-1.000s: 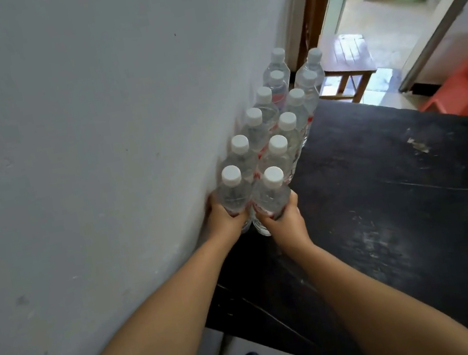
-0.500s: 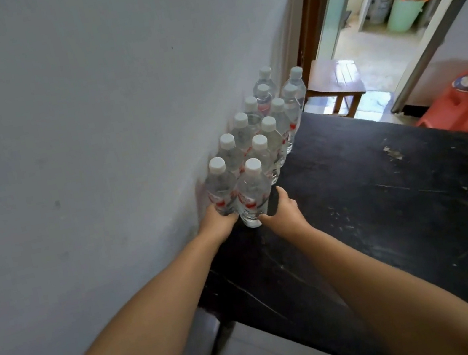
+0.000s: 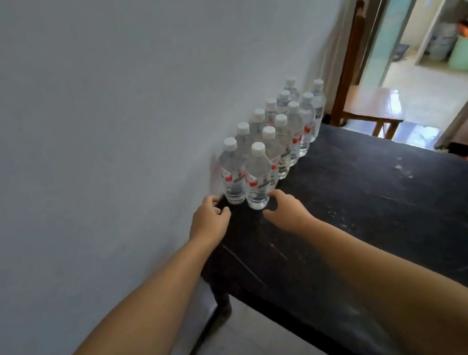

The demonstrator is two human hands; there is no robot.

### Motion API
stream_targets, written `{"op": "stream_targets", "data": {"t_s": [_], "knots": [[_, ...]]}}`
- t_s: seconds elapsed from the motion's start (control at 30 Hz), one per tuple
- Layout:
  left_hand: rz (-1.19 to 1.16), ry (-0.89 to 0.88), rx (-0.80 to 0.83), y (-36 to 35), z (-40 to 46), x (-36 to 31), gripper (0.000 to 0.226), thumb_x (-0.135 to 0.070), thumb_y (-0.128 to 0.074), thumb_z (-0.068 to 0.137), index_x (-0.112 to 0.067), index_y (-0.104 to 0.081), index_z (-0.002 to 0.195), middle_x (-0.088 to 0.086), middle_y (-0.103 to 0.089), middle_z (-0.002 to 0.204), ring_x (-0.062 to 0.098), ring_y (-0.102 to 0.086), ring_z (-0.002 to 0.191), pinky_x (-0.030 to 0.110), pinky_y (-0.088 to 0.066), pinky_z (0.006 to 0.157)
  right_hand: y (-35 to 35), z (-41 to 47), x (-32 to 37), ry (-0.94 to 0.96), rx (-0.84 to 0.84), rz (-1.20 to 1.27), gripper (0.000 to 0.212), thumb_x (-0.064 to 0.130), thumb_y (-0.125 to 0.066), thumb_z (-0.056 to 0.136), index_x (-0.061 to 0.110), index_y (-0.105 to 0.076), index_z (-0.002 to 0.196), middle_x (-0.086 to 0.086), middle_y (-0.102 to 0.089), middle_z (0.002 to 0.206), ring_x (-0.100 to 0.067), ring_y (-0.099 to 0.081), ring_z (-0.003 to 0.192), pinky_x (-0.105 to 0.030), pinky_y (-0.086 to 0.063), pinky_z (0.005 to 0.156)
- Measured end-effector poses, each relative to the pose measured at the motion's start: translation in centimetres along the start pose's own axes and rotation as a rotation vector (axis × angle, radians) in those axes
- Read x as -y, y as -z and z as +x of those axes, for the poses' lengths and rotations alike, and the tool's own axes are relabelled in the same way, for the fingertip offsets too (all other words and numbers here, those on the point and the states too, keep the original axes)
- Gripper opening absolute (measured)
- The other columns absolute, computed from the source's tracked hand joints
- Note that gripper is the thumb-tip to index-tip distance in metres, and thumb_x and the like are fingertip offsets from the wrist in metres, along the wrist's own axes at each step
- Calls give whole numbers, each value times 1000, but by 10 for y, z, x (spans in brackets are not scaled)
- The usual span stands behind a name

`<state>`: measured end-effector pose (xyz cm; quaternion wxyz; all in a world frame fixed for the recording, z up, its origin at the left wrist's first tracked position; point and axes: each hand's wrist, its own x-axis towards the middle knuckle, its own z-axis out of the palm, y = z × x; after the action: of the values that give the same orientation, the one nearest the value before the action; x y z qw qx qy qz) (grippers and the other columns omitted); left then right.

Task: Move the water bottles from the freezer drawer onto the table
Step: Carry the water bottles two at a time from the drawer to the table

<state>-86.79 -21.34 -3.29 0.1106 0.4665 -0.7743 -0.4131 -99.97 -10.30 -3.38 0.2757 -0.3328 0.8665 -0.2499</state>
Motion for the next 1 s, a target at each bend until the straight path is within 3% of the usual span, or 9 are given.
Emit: {"op": "stream_targets", "data": {"t_s": [0.17,0.33,0.53,0.8,1.0], "knots": [[-29,118,-120,41,-31,42,39,-19,-52,92,-11,-49,130,9,-63,112,28,-59,107,32,-45,90,-24,-17,35,152,100,-54,41,21,-55,95,12,-52,136,-10,-56,135,-25,-55,122,-24,-42,92],[-51,201,-272,91,-75,96,37,-20,-53,91,-11,-52,127,9,-66,111,27,-59,107,30,-44,89,-71,-34,99,347,241,-138,33,10,-47,92,10,-65,120,-9,-64,123,-25,-60,108,-26,-43,93],[-50,296,-412,151,-162,175,29,-24,-53,92,-14,-59,119,4,-67,108,22,-61,100,27,-45,84,-164,-88,169,558,419,-268,30,16,-49,93,17,-66,118,-7,-66,117,-19,-58,87,-25,-45,76],[-83,557,-688,215,-300,274,26,-24,-54,92,-14,-61,115,4,-67,106,21,-62,94,28,-46,81,-282,-192,246,879,656,-389,30,20,-49,93,17,-66,117,-5,-67,115,-22,-63,97,-26,-47,76],[-209,801,-952,219,-393,309,22,-21,-55,91,-15,-62,112,-2,-60,91,19,-59,83,23,-41,68,-345,-265,282,1140,880,-478,29,22,-50,92,17,-66,115,-4,-69,111,-17,-63,84,-29,-51,74]]}}
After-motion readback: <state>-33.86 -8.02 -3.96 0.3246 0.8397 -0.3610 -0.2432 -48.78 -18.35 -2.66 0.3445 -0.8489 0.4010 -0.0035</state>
